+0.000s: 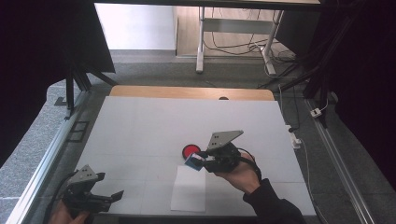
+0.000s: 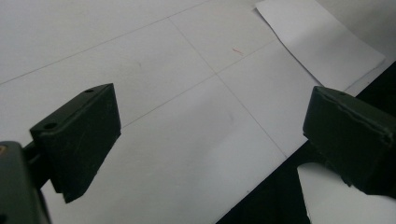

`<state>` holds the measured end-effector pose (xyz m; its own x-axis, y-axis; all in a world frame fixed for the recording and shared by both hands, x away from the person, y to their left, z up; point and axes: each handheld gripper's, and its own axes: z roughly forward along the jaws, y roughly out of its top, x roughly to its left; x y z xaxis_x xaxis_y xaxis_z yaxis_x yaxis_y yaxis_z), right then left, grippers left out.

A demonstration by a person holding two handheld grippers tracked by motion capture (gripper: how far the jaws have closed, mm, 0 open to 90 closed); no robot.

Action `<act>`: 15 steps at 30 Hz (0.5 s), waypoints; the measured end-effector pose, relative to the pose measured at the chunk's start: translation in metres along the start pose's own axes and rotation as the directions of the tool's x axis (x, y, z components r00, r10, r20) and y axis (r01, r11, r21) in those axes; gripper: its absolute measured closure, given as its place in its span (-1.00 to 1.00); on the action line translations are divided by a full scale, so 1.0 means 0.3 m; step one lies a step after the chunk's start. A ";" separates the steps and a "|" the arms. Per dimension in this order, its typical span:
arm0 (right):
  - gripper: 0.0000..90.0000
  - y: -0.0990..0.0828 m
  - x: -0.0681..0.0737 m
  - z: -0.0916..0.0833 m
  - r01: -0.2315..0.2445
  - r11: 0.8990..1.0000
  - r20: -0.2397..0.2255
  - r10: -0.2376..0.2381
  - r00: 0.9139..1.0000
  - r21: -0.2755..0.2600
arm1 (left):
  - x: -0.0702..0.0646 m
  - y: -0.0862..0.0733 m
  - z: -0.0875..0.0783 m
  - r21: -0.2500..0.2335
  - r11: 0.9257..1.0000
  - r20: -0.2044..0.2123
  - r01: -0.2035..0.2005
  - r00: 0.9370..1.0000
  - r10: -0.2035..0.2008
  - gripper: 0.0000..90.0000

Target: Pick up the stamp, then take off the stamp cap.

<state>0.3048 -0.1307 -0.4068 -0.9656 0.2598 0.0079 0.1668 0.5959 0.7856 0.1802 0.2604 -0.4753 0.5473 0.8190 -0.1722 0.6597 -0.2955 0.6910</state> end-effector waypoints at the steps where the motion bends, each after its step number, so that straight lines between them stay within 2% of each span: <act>1: 0.58 0.001 0.003 0.000 -0.002 1.000 -0.002 0.002 1.000 -0.002 | 0.001 0.000 -0.001 0.000 1.000 0.004 0.002 1.000 -0.002 -0.90; 11: 0.58 -0.004 0.008 -0.002 -0.006 1.000 -0.018 0.006 1.000 0.002 | 0.000 0.004 0.002 0.009 1.000 -0.009 0.007 1.000 -0.007 -0.91; 15: 0.58 -0.006 0.008 -0.004 -0.002 1.000 -0.019 0.002 1.000 -0.001 | 0.002 0.008 0.002 0.014 1.000 0.030 0.005 1.000 -0.006 -0.91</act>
<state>0.3020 -0.1322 -0.4074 -0.9688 0.2467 0.0214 0.1688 0.5948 0.7860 0.1824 0.2599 -0.4740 0.5590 0.8054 -0.1972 0.6698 -0.2984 0.6800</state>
